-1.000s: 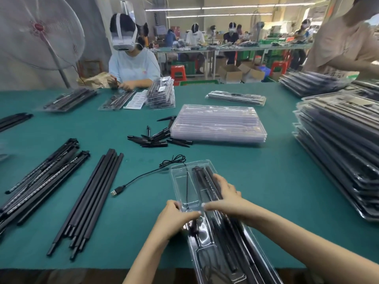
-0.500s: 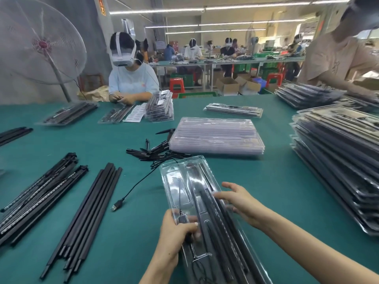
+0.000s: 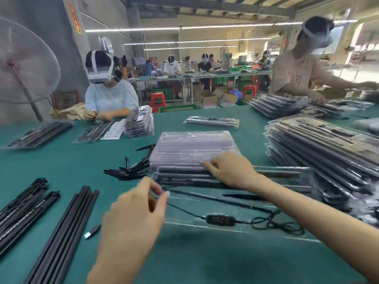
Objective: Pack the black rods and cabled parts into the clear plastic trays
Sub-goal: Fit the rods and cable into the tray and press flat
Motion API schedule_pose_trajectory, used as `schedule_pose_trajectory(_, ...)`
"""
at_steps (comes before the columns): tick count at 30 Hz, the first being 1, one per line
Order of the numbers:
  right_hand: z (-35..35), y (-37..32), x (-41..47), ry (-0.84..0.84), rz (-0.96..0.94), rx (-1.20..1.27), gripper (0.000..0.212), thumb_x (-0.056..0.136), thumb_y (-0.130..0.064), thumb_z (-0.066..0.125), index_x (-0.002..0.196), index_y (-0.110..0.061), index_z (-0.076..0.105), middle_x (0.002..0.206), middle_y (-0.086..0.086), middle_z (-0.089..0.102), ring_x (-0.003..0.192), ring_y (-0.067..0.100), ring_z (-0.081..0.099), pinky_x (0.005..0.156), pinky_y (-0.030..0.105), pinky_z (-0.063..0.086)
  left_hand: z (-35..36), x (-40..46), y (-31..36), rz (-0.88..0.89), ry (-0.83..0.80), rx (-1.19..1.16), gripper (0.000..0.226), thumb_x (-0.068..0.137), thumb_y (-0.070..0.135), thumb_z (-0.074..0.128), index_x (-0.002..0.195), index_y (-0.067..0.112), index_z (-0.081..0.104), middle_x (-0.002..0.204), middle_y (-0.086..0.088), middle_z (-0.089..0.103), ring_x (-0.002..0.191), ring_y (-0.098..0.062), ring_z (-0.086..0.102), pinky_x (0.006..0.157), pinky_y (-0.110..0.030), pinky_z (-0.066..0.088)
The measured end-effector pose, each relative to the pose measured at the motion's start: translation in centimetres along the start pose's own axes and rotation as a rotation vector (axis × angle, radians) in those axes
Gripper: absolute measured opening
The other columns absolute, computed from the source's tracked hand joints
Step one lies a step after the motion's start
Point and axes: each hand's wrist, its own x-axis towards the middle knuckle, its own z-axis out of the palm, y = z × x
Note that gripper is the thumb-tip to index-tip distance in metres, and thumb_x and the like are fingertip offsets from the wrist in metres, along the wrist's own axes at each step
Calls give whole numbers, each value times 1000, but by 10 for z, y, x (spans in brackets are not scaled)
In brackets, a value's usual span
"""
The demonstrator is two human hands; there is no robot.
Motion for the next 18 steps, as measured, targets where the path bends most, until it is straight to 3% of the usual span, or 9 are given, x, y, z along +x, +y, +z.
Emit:
schedule_pose_trajectory(1, -11, -2, 5, 5, -71, -24, 60, 98, -56, 28, 56, -15, 41, 52, 0, 47, 51, 19, 47, 47, 28, 28, -9, 15, 6, 77, 148, -79, 21, 79, 58, 54, 83, 37, 52, 69, 23, 58, 68, -3, 56, 60, -27, 42)
schedule_pose_trajectory(2, -23, -5, 10, -13, -142, -49, 61, 97, -57, 27, 54, -15, 37, 49, -1, 42, 47, 17, 41, 46, 28, 27, -13, 33, 10, 149, 159, -94, 24, 77, 58, 56, 88, 37, 54, 80, 22, 60, 77, -6, 57, 67, -30, 44)
schedule_pose_trajectory(4, -44, -12, 19, -87, -300, -133, 60, 97, -58, 27, 55, -16, 38, 48, -3, 40, 45, 15, 39, 47, 28, 28, -8, 65, 16, 193, -143, -73, 44, 76, 61, 61, 106, 30, 57, 102, 14, 59, 96, -11, 56, 85, -33, 45)
schedule_pose_trajectory(7, -59, -21, 23, -148, -540, -354, 57, 96, -59, 29, 62, -18, 49, 53, -3, 47, 48, 18, 41, 47, 28, 24, 13, 85, 24, 178, -738, -263, 50, 74, 59, 67, 100, 16, 64, 69, 9, 52, 67, -11, 49, 64, -24, 41)
schedule_pose_trajectory(9, -67, -17, 21, -90, -632, -452, 57, 97, -57, 30, 59, -18, 46, 57, -2, 51, 50, 26, 38, 49, 28, 26, 30, 84, 29, 201, -935, -524, 52, 76, 53, 72, 91, 4, 64, 60, 2, 41, 58, -13, 42, 54, -20, 38)
schedule_pose_trajectory(11, -81, -6, 18, -63, -626, -445, 58, 99, -52, 31, 54, -17, 39, 50, -1, 43, 47, 24, 35, 51, 28, 27, 44, 83, 42, 234, -956, -735, 53, 74, 52, 74, 86, 2, 62, 63, -2, 51, 56, -12, 50, 50, -18, 40)
schedule_pose_trajectory(13, -100, 14, 15, -64, -547, -401, 58, 100, -49, 31, 58, -14, 49, 58, -2, 49, 54, 19, 44, 57, 30, 36, 51, 81, 68, 226, -963, -948, 35, 80, 43, 71, 81, 9, 68, 69, -1, 64, 57, -11, 58, 52, -17, 43)
schedule_pose_trajectory(15, -122, 42, 11, -2, -406, -425, 51, 99, -50, 31, 88, -17, 68, 101, -3, 63, 94, 15, 53, 87, 32, 37, 63, 81, 105, 159, -929, -1110, 24, 84, 29, 66, 66, 14, 73, 67, 0, 67, 56, -8, 60, 52, -14, 44)
schedule_pose_trajectory(18, -160, 92, 0, 10, 2, -394, 46, 97, -55, 34, 133, -30, 49, 148, 0, 34, 135, 24, 31, 108, 52, 22, 84, 81, 170, 47, -764, -1123, 28, 88, 30, 61, 73, 8, 69, 77, -15, 67, 65, -15, 55, 58, -17, 37)
